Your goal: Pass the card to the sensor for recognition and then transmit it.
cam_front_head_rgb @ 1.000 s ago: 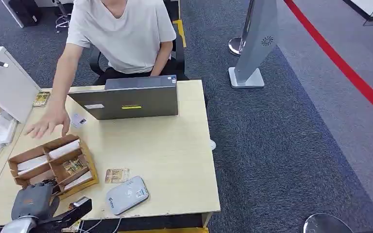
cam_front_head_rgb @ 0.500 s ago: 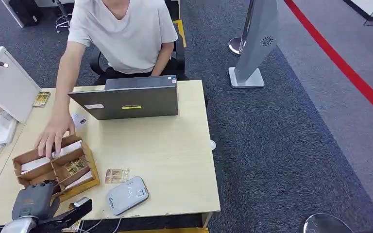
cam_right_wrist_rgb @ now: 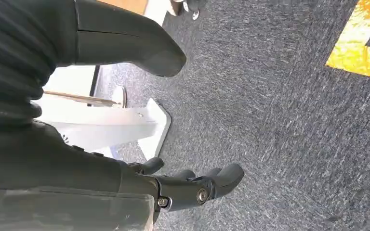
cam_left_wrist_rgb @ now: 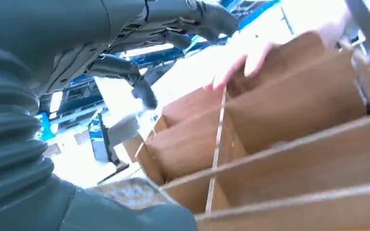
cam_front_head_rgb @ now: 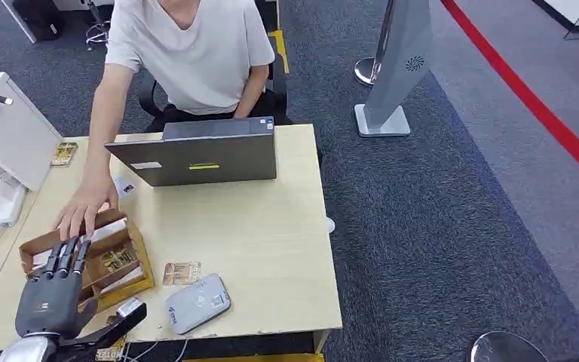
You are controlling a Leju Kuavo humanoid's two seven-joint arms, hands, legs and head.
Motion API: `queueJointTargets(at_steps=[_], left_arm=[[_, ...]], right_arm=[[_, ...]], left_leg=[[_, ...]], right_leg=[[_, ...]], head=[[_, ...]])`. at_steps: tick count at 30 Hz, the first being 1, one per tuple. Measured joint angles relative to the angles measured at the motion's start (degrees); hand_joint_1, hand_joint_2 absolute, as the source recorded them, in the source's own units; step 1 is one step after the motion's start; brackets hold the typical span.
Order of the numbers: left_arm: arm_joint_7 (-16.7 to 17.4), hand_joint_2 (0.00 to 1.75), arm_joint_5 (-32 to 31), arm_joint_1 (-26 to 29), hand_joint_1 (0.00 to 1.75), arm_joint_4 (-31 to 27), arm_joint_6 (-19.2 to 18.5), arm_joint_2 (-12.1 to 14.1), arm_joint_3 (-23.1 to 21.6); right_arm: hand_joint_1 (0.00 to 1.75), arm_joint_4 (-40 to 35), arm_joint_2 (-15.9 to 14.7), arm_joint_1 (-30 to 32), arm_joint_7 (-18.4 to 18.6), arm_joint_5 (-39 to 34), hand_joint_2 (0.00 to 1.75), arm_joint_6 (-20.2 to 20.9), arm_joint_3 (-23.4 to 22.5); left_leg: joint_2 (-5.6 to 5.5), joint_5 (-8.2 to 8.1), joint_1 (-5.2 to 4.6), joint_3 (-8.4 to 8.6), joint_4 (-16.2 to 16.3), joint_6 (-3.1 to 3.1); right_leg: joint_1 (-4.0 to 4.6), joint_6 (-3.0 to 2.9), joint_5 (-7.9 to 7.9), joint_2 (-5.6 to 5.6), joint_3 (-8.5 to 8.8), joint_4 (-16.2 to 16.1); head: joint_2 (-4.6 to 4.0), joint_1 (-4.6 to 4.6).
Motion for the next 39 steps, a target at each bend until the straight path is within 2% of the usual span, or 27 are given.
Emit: queueJointTargets(at_steps=[11,20,39], left_arm=[[-0.68,1.75,0.26,0.55,0.0,-4.16,-0.96,0.5,-1.71],[0.65,1.75,1.33,1.56,0.0,-6.12,-5.84,1.05,-1.99],[2.12,1.75,2.1,2.35,0.0,-7.61,-6.25,1.88,-2.38]], right_arm=[[0.0,0.0,0.0,0.01,0.0,0.0,1.75,0.09,0.0],[0.0,0.0,0.0,0.03,0.0,0.0,1.75,0.11,0.0],[0.0,0.0,0.0,0.03,0.04,0.0,1.75,0.11,0.0]], left_leg=[[0.0,0.0,0.0,0.0,0.0,0.0],[0.0,0.0,0.0,0.0,0.0,0.0],[0.0,0.0,0.0,0.0,-0.01,0.0]], right_leg=[[0.0,0.0,0.0,0.0,0.0,0.0],[0.0,0.0,0.0,0.0,0.0,0.0],[0.0,0.0,0.0,0.0,0.0,0.0]], head=[[-0.02,-0.02],[-0.02,-0.02],[-0.02,0.0]])
